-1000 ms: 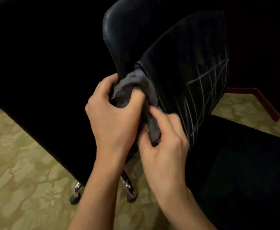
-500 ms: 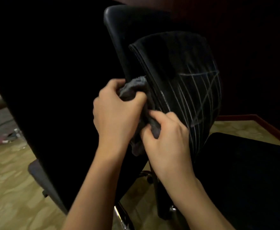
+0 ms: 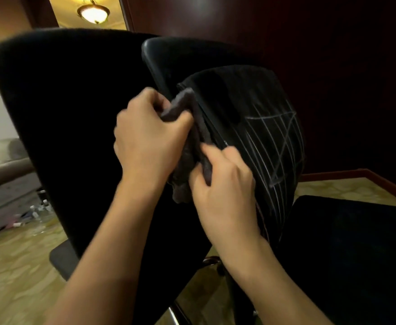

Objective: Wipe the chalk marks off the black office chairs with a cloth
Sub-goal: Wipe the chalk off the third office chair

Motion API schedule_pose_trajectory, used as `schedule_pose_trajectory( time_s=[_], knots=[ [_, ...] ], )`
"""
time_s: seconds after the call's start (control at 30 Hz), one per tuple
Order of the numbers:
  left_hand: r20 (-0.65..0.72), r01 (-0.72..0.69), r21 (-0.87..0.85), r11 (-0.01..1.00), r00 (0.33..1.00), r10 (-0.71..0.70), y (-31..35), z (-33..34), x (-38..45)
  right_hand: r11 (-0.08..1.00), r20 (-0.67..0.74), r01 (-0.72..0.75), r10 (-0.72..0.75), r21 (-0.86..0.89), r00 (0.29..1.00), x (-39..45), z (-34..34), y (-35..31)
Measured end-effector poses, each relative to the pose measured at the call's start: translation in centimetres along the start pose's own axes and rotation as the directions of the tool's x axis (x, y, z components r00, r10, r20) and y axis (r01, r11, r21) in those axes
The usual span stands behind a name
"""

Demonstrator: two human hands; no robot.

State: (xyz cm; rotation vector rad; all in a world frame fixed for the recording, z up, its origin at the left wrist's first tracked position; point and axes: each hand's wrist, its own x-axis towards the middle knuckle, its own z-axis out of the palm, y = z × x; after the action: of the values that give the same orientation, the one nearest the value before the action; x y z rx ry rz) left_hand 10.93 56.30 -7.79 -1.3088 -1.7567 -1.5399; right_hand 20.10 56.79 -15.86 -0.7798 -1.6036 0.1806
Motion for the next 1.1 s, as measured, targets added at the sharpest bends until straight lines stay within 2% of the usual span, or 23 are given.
schedule_pose_trajectory(
  time_s=[0.1, 0.2, 0.43, 0.53, 0.67, 0.83, 0.9, 0.97, 1.1],
  knots=[
    [-0.069, -0.038, -0.005, 0.999, 0.997, 0.038, -1.6, 1.1, -5.6, 0.998, -0.036, -0.046, 0.044, -0.052, 0.998, -4.0, 0.6, 2.0],
    [-0.038, -0.074, 0.019, 0.997, 0.996, 0.075, -2.8, 2.1, -9.7, 0.991, -0.007, -0.108, 0.107, -0.075, 0.994, -7.1, 0.5, 3.9],
    [-0.104, -0.013, -0.014, 1.0, 0.994, 0.011, -0.4, 0.8, -5.7, 0.996, -0.022, -0.079, 0.08, 0.034, 0.997, -4.1, -0.2, 1.4],
    [-0.065, 0.028, 0.01, 1.0, 0.998, -0.028, 0.4, 0.3, -4.2, 0.994, -0.039, -0.073, 0.077, 0.087, 0.996, -3.4, 0.1, 0.8],
    [-0.02, 0.018, -0.004, 1.0, 1.0, -0.018, -1.2, 1.2, -8.0, 0.988, -0.131, -0.066, 0.084, 0.139, 0.988, -7.1, 1.4, 3.1],
    [0.101, 0.075, 0.043, 0.996, 0.992, -0.079, -4.7, 3.5, -15.8, 0.989, -0.153, -0.145, 0.15, 0.042, 0.977, -13.7, 1.7, 7.5],
    [0.138, 0.049, 0.074, 0.996, 0.989, -0.059, -5.5, 4.3, -18.0, 0.981, -0.12, -0.189, 0.192, 0.031, 0.974, -15.4, 1.5, 8.2],
    [0.14, 0.012, 0.058, 0.998, 0.99, -0.02, -5.8, 4.6, -18.2, 0.978, -0.089, -0.205, 0.208, 0.042, 0.974, -15.7, 1.3, 8.2],
    [0.036, -0.017, -0.04, 0.999, 0.999, 0.019, -4.5, 3.3, -14.7, 0.976, -0.089, -0.2, 0.207, 0.083, 0.974, -13.3, 1.4, 6.3]
  ],
)
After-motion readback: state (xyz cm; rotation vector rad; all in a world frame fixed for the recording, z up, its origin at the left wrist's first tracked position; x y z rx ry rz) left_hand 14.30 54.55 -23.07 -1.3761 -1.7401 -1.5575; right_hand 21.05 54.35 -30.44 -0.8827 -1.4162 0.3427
